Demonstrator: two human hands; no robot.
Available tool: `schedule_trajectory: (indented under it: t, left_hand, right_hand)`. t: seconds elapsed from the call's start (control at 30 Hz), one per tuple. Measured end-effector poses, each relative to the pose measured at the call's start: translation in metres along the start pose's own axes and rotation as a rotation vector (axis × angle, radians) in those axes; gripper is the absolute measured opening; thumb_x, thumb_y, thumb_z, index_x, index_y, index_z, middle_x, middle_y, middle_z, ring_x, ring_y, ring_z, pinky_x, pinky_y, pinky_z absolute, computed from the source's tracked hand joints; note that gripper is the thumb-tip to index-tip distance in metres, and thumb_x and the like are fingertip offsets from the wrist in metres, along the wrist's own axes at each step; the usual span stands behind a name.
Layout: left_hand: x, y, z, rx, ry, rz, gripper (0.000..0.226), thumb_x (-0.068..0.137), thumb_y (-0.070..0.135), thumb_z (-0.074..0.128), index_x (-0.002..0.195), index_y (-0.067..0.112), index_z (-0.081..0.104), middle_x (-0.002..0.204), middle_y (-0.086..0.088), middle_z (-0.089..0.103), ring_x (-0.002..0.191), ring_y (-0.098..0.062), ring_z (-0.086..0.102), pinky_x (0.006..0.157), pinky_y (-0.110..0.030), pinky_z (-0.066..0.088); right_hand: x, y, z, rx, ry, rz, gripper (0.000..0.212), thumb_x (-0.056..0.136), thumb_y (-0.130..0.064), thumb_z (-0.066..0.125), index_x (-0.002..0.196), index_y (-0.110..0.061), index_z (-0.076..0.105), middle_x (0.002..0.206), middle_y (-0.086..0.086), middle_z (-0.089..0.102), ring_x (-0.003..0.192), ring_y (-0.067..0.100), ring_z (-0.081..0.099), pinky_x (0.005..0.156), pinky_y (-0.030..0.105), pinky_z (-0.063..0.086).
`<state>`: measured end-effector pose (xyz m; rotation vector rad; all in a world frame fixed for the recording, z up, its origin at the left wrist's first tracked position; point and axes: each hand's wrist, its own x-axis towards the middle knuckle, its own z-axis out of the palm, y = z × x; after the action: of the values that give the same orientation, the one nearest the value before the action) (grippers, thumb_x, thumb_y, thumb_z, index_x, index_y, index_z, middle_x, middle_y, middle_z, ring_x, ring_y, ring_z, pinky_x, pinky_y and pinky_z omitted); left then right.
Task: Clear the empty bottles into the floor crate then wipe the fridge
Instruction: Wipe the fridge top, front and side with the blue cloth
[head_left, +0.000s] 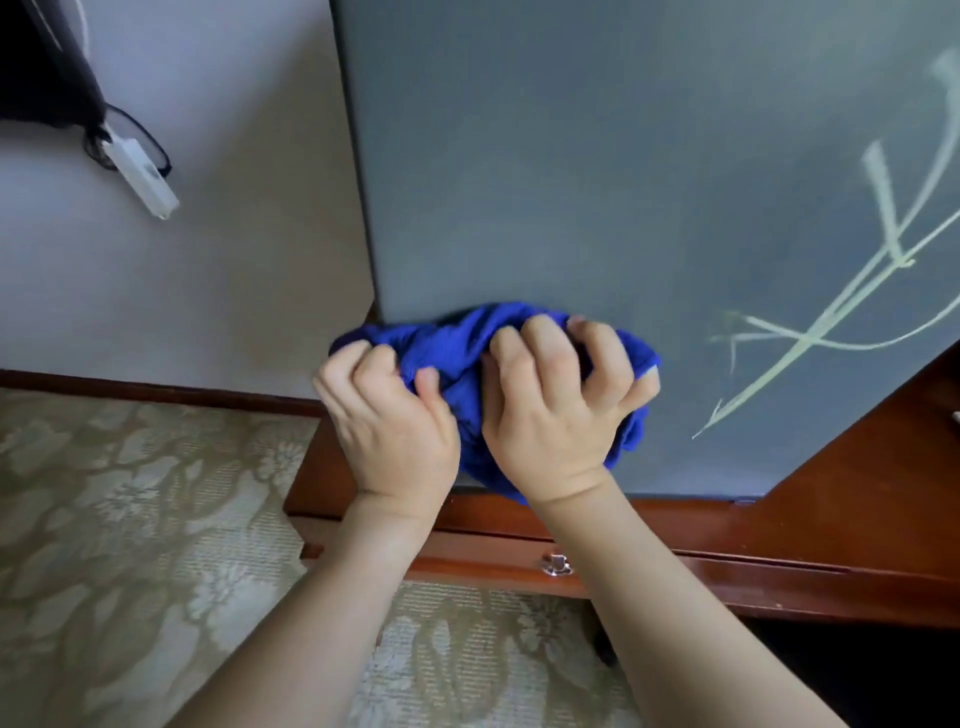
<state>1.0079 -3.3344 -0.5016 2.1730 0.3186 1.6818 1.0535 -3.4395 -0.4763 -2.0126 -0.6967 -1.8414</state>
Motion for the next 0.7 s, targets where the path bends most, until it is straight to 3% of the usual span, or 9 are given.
schedule_trajectory:
  t: [0.07, 0.13, 0.3, 0.4, 0.53, 0.6, 0.7]
  left_hand:
    - [-0.038, -0.014, 0.003, 0.021, -0.061, -0.025, 0.016, 0.094, 0.009, 0.039, 0.109, 0.004, 0.041, 0.117, -0.020, 0.041, 0.097, -0.035, 0.040, 0.086, -0.050, 0.036]
    - [-0.071, -0.023, 0.006, 0.057, -0.116, -0.056, 0.027, 0.083, 0.005, 0.043, 0.110, 0.004, 0.041, 0.117, -0.012, 0.035, 0.098, -0.035, 0.040, 0.084, -0.051, 0.036]
    - [-0.117, -0.028, 0.007, 0.146, -0.212, -0.145, 0.030, 0.081, 0.006, 0.041, 0.111, 0.002, 0.042, 0.120, -0.020, 0.040, 0.099, -0.037, 0.040, 0.084, -0.055, 0.041]
    - [-0.117, -0.004, 0.010, 0.060, -0.187, -0.390, 0.033, 0.081, 0.007, 0.039, 0.113, 0.003, 0.041, 0.120, -0.035, 0.045, 0.105, -0.038, 0.040, 0.094, -0.051, 0.030]
    - [-0.109, 0.016, 0.010, -0.045, -0.148, -0.600, 0.028, 0.088, 0.015, 0.038, 0.114, 0.005, 0.041, 0.120, -0.036, 0.045, 0.113, -0.045, 0.041, 0.100, -0.046, 0.025]
    - [-0.095, 0.025, 0.007, -0.088, -0.134, -0.617, 0.029, 0.090, 0.017, 0.039, 0.113, 0.000, 0.043, 0.120, -0.035, 0.044, 0.113, -0.046, 0.042, 0.101, -0.042, 0.024]
    - [-0.052, 0.050, 0.005, -0.155, -0.024, -0.600, 0.031, 0.094, 0.019, 0.041, 0.113, -0.005, 0.046, 0.121, -0.034, 0.044, 0.114, -0.037, 0.039, 0.103, -0.037, 0.022]
  right_hand:
    - [-0.042, 0.002, -0.003, 0.045, -0.098, -0.054, 0.020, 0.084, -0.024, 0.052, 0.104, -0.024, 0.056, 0.112, -0.009, 0.050, 0.105, 0.024, 0.048, 0.082, 0.043, 0.029]
    - [-0.079, 0.006, -0.008, 0.080, -0.205, -0.099, 0.027, 0.080, -0.029, 0.052, 0.107, -0.026, 0.056, 0.113, -0.011, 0.049, 0.108, 0.023, 0.048, 0.082, 0.042, 0.029]
    - [-0.130, 0.010, -0.010, 0.039, -0.314, -0.171, 0.023, 0.092, -0.026, 0.042, 0.111, -0.031, 0.055, 0.115, -0.013, 0.049, 0.120, 0.024, 0.044, 0.077, 0.040, 0.031]
    - [-0.133, -0.006, -0.014, 0.017, -0.359, -0.036, 0.023, 0.102, -0.033, 0.033, 0.112, -0.030, 0.054, 0.119, -0.012, 0.049, 0.133, 0.027, 0.032, 0.078, 0.044, 0.031]
    - [-0.121, -0.017, -0.029, -0.039, -0.491, 0.086, 0.032, 0.102, -0.046, 0.035, 0.127, -0.031, 0.050, 0.135, -0.015, 0.044, 0.146, 0.028, 0.020, 0.085, 0.048, 0.032]
    - [-0.098, -0.012, -0.030, -0.032, -0.455, 0.097, 0.037, 0.097, -0.048, 0.042, 0.130, -0.032, 0.049, 0.139, -0.015, 0.043, 0.142, 0.027, 0.024, 0.089, 0.050, 0.030]
    - [-0.044, -0.004, -0.023, 0.049, -0.234, 0.216, 0.025, 0.106, -0.036, 0.035, 0.119, -0.032, 0.056, 0.125, -0.004, 0.047, 0.133, 0.023, 0.035, 0.099, 0.048, 0.028]
